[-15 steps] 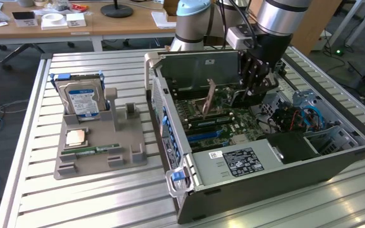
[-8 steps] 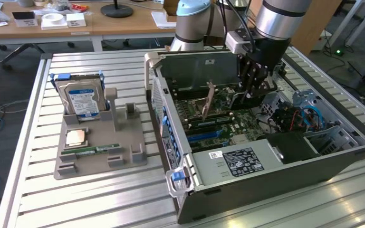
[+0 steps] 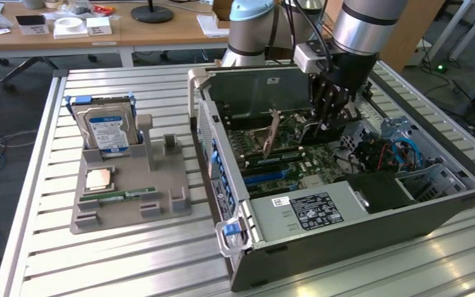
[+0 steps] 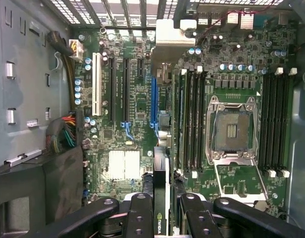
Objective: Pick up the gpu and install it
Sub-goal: 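Insert the gpu into the slot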
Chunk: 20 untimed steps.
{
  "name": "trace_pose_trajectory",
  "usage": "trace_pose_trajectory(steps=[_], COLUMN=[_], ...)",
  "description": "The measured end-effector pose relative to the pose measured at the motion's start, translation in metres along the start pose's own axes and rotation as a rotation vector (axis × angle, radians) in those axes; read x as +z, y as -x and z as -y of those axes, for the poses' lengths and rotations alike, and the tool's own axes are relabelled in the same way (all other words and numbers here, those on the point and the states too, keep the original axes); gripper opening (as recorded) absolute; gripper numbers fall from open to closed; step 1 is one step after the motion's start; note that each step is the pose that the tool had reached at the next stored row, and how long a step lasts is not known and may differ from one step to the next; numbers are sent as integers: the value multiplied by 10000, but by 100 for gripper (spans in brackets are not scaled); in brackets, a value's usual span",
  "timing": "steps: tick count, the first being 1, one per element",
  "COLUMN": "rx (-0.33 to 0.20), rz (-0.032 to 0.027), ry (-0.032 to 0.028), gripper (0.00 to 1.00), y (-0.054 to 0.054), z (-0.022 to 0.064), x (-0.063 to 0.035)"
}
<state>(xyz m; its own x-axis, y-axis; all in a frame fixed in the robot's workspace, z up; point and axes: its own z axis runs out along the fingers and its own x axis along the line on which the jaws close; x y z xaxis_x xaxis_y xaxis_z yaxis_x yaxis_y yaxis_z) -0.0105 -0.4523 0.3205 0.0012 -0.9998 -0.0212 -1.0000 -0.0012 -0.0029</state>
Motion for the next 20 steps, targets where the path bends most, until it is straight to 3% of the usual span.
trace_pose_trajectory(steps=[6, 20], rx=[0, 1], rz=[0, 0], ry=[0, 0], gripper=[26, 26], y=[-7, -8], z=[-22, -162], x=[29, 82])
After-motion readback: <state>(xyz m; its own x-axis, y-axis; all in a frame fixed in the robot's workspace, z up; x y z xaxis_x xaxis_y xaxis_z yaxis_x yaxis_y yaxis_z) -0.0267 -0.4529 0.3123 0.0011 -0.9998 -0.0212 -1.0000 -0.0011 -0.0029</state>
